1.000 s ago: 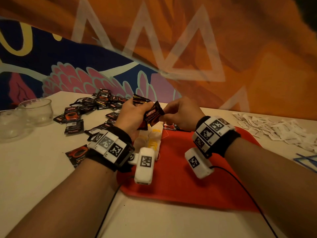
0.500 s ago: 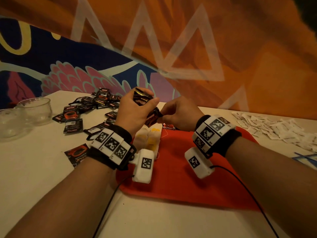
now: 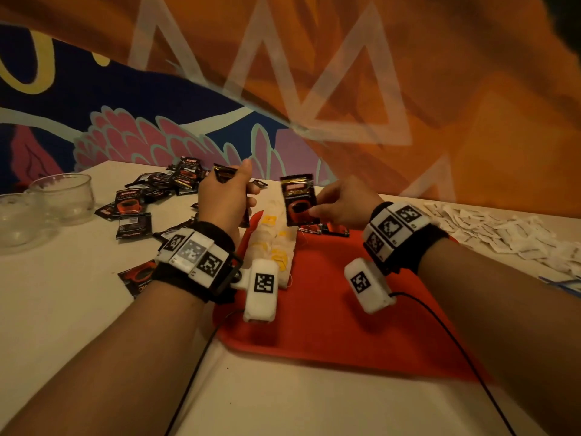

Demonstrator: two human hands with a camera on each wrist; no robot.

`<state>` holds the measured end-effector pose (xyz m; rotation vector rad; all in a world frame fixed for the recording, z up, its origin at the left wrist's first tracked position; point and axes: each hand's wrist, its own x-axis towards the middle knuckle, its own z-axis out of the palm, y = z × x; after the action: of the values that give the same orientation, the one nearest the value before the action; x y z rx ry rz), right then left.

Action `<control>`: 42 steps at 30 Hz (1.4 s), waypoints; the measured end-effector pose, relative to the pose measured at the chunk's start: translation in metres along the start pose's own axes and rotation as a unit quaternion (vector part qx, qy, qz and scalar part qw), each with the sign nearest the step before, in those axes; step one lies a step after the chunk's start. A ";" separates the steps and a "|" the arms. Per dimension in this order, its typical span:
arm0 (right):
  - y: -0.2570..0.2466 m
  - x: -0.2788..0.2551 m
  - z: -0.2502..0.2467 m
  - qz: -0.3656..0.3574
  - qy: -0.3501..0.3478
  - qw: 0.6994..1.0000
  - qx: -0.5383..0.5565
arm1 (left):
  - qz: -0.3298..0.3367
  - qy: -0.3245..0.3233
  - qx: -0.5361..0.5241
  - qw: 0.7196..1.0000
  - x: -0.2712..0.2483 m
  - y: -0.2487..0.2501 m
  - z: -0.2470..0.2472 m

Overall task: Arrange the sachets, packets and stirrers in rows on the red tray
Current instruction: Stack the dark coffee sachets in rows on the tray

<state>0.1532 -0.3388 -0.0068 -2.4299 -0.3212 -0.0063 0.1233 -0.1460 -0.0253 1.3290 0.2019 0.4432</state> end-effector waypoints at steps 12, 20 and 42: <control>0.036 0.045 0.005 0.219 -0.015 0.976 0.008 | -0.047 -0.022 -0.053 0.997 -0.001 -0.002 0.002; 0.029 0.057 0.021 0.211 -0.032 0.977 -0.021 | -0.055 -0.029 -0.062 0.996 0.001 -0.003 0.001; 0.038 0.052 0.010 0.191 -0.011 0.981 0.015 | -0.067 -0.062 -0.047 0.995 0.001 -0.006 0.004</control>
<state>0.2116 -0.3488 -0.0343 -2.4250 0.1384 0.1935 0.1267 -0.1502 -0.0305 1.2370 0.1649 0.2526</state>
